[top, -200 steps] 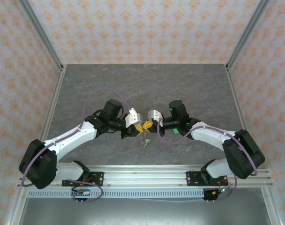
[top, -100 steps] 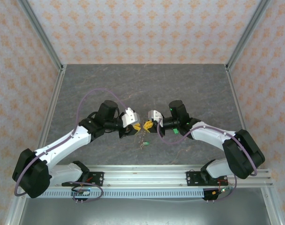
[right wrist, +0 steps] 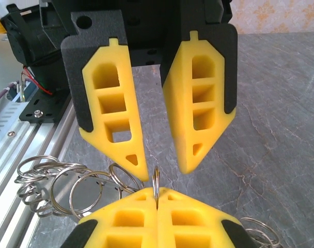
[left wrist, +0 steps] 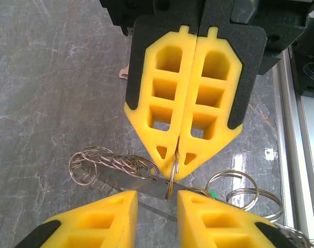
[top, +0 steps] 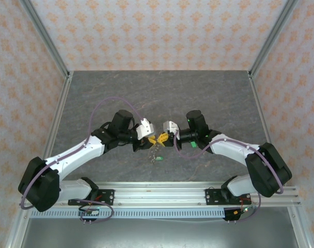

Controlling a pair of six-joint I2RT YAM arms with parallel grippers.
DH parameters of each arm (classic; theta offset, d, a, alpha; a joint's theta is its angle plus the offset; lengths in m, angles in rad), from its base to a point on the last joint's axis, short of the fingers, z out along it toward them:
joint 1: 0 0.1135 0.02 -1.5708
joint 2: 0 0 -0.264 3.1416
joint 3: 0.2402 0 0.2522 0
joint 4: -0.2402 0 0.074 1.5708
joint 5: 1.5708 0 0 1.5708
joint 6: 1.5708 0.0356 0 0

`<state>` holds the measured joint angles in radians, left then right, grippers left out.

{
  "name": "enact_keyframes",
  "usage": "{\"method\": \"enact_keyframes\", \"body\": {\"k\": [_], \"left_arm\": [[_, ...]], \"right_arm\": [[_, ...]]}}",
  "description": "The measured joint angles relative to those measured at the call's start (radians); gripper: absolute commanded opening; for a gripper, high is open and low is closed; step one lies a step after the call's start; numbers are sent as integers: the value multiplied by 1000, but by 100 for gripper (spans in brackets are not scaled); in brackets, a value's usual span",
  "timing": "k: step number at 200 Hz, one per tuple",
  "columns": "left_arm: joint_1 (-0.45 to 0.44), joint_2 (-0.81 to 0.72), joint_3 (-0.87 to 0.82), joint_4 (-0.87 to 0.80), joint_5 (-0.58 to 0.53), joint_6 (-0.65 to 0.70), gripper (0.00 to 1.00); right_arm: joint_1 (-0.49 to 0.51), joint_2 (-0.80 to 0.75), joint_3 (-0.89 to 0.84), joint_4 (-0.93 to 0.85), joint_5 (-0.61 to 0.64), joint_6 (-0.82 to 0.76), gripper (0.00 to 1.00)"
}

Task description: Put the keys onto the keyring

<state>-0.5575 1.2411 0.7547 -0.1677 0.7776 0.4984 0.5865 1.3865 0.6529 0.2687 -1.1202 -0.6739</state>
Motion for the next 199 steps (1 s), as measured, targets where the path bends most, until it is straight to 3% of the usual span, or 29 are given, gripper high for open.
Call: {"method": "enact_keyframes", "body": {"k": [73, 103, 117, 144, 199], "left_arm": [[-13, 29, 17, 3, 19, 0, 21], [-17, 31, 17, 2, 26, 0, 7], [-18, 31, 17, 0, 26, 2, 0], [-19, 31, 17, 0, 17, 1, 0], [-25, 18, 14, 24, -21, -7, 0]], "right_arm": [[0, 0, 2, 8, -10, 16, 0], [-2, 0, 2, 7, -8, 19, 0], [-5, 0, 2, 2, -6, 21, 2], [-5, 0, 10, -32, 3, 0, 13], [-5, -33, 24, -101, 60, -64, 21]]}}
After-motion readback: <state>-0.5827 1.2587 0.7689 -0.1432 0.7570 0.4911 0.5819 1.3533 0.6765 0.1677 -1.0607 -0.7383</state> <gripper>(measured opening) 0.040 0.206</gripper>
